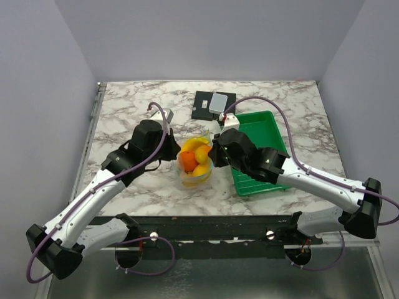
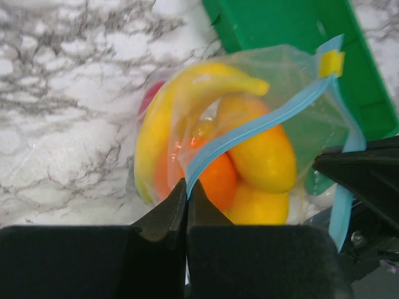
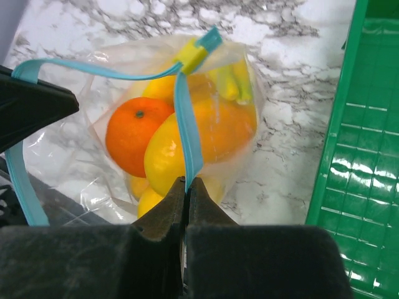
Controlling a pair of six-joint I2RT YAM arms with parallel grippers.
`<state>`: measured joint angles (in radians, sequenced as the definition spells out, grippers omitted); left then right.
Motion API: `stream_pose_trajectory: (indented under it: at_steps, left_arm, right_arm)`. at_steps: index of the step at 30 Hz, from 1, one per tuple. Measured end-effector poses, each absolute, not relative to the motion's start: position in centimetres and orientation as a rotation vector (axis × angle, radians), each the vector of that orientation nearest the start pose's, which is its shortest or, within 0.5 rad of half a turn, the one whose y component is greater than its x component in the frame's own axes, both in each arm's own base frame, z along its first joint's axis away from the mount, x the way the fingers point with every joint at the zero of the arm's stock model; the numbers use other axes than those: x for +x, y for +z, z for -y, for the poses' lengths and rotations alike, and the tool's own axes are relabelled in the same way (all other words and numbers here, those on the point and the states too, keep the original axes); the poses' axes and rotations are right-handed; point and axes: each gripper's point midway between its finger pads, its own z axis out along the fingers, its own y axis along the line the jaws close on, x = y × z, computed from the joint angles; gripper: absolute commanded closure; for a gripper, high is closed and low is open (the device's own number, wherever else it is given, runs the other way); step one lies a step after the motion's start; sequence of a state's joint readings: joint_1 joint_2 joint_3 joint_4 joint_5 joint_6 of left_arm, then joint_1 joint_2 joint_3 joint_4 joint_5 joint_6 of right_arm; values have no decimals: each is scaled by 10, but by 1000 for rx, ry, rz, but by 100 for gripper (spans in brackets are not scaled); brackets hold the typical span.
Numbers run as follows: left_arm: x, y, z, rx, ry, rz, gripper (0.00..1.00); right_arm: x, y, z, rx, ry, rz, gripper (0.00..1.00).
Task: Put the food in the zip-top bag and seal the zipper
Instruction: Adjust the zipper food storage bag at the center of the board.
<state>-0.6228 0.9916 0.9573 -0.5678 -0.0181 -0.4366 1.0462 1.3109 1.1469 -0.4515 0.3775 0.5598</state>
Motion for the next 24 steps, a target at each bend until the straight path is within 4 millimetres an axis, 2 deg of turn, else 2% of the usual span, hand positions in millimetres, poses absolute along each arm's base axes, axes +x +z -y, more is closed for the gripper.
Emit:
stream_pose_trajectory:
  at_steps: [6, 8, 11, 13, 15, 21, 24]
  left_arm:
    - [249, 295, 202, 211, -676, -2048, 99]
    - [250, 308, 203, 212, -686, -2017, 99]
    - [249, 312, 202, 214, -686, -2008, 99]
    - [249, 305, 202, 216, -680, -2023, 100]
    - [249, 291, 202, 218, -669, -2050, 100]
    - [244, 207, 195, 209, -586, -2224, 100]
    - [242, 181, 193, 203, -556, -2282, 100]
  right_arm:
    - [233, 278, -314, -283, 614, -2052, 99]
    - [233, 294, -314, -273, 641, -2021, 99]
    - [234, 298, -314, -269, 648, -2012, 99]
    - [235, 291, -316, -274, 636, -2024, 100]
    - [235, 278, -316, -281, 616, -2047, 99]
    - [238, 208, -315, -307, 471, -2178, 99]
    - [241, 197, -314, -296, 438, -2197, 99]
